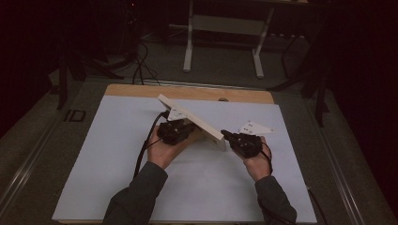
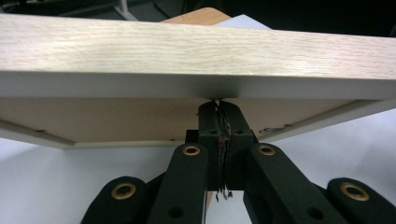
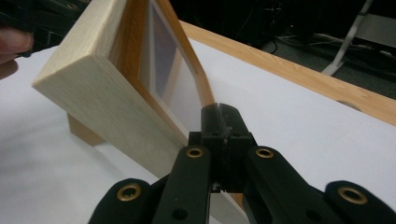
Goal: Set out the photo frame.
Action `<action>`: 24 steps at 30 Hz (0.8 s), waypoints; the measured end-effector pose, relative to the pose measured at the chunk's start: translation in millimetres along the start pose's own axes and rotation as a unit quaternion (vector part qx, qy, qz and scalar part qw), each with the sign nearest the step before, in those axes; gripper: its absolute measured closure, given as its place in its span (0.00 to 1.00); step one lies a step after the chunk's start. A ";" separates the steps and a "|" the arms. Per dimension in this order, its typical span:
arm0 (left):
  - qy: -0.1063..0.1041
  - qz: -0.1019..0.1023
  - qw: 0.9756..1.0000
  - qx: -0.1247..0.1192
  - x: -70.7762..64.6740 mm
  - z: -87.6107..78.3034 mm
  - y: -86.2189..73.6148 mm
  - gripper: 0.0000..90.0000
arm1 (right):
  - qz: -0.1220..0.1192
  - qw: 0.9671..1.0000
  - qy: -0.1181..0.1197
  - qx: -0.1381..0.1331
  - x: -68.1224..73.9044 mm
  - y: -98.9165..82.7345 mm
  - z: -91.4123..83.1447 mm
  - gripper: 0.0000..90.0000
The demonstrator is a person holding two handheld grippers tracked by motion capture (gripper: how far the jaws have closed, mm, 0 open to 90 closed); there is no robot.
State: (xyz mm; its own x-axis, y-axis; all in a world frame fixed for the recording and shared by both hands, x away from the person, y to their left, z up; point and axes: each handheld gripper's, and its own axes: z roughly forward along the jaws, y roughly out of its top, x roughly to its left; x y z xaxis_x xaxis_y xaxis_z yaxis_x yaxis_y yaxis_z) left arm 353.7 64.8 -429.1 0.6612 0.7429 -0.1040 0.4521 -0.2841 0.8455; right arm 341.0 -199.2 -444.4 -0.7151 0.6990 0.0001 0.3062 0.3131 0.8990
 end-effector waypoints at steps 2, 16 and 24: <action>-0.002 0.000 1.000 0.001 0.7 0.9 -0.2 1.00 | -0.001 1.000 0.002 0.000 1.4 0.1 0.2 1.00; -0.008 0.011 1.000 0.016 -2.8 5.3 1.0 1.00 | -0.018 1.000 0.014 0.002 8.6 2.4 0.7 1.00; -0.022 0.025 0.999 0.022 -5.4 8.2 0.1 1.00 | -0.027 0.999 0.027 0.002 10.4 3.0 0.9 1.00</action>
State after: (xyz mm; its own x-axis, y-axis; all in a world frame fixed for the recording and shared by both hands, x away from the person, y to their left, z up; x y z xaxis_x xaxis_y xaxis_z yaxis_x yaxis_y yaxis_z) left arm 355.1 55.8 -432.7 0.7082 0.7007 -0.0858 0.4435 -0.3470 0.8264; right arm 335.1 -190.4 -442.1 -0.7634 0.6454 -0.0257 0.2681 0.3528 0.8965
